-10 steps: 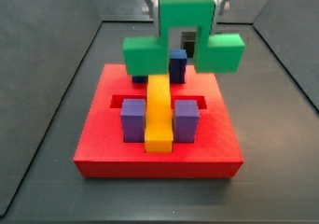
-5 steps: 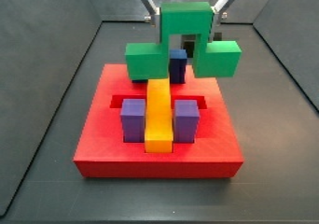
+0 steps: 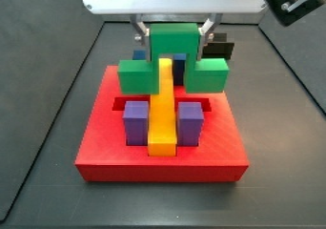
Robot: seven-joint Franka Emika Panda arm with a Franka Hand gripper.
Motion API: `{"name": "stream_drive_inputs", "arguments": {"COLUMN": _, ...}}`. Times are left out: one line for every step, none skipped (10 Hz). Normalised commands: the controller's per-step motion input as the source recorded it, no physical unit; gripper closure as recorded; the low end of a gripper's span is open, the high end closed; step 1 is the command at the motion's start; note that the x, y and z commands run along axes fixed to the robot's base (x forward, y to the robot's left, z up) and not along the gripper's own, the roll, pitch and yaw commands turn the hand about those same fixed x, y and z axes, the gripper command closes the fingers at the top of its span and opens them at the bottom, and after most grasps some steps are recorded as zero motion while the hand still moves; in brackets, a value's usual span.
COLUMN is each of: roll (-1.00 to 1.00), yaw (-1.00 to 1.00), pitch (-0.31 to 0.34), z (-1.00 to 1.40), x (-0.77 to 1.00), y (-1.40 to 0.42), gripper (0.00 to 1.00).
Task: Pick up the green object. Move up. Move to above the board. Insert the green object.
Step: Insert the green object.
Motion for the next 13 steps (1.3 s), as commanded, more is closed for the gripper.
{"name": "stream_drive_inputs", "arguments": {"roll": -0.14, "yaw": 0.09, "pitch": 0.000, "z": 0.00, "x": 0.00, "y": -0.02, "gripper": 1.00}}
{"name": "stream_drive_inputs", "arguments": {"roll": -0.08, "yaw": 0.12, "pitch": 0.000, "z": 0.00, "x": 0.00, "y": 0.00, "gripper": 1.00}}
{"name": "stream_drive_inputs", "arguments": {"roll": -0.10, "yaw": 0.09, "pitch": 0.000, "z": 0.00, "x": 0.00, "y": 0.00, "gripper": 1.00}}
{"name": "stream_drive_inputs", "arguments": {"roll": -0.12, "yaw": 0.00, "pitch": 0.000, "z": 0.00, "x": -0.13, "y": 0.02, "gripper": 1.00}}
{"name": "stream_drive_inputs", "arguments": {"roll": -0.16, "yaw": 0.00, "pitch": -0.044, "z": 0.00, "x": -0.26, "y": 0.05, "gripper": 1.00}}
{"name": "stream_drive_inputs", "arguments": {"roll": -0.14, "yaw": 0.00, "pitch": -0.039, "z": 0.00, "x": -0.26, "y": 0.04, "gripper": 1.00}}
{"name": "stream_drive_inputs", "arguments": {"roll": -0.12, "yaw": 0.00, "pitch": -0.067, "z": 0.00, "x": -0.28, "y": 0.01, "gripper": 1.00}}
{"name": "stream_drive_inputs", "arguments": {"roll": -0.09, "yaw": 0.00, "pitch": -0.051, "z": 0.00, "x": -0.16, "y": 0.00, "gripper": 1.00}}
{"name": "stream_drive_inputs", "arguments": {"roll": 0.00, "yaw": 0.01, "pitch": 0.000, "z": -0.12, "x": 0.00, "y": 0.00, "gripper": 1.00}}
{"name": "stream_drive_inputs", "arguments": {"roll": 0.00, "yaw": 0.03, "pitch": 0.000, "z": -0.18, "x": 0.00, "y": -0.02, "gripper": 1.00}}
{"name": "stream_drive_inputs", "arguments": {"roll": 0.00, "yaw": 0.04, "pitch": -0.007, "z": -0.17, "x": 0.07, "y": -0.03, "gripper": 1.00}}
{"name": "stream_drive_inputs", "arguments": {"roll": 0.00, "yaw": 0.05, "pitch": -0.016, "z": -0.10, "x": 0.12, "y": -0.02, "gripper": 1.00}}
{"name": "stream_drive_inputs", "arguments": {"roll": -0.03, "yaw": 0.11, "pitch": 0.000, "z": 0.00, "x": 0.27, "y": -0.01, "gripper": 1.00}}
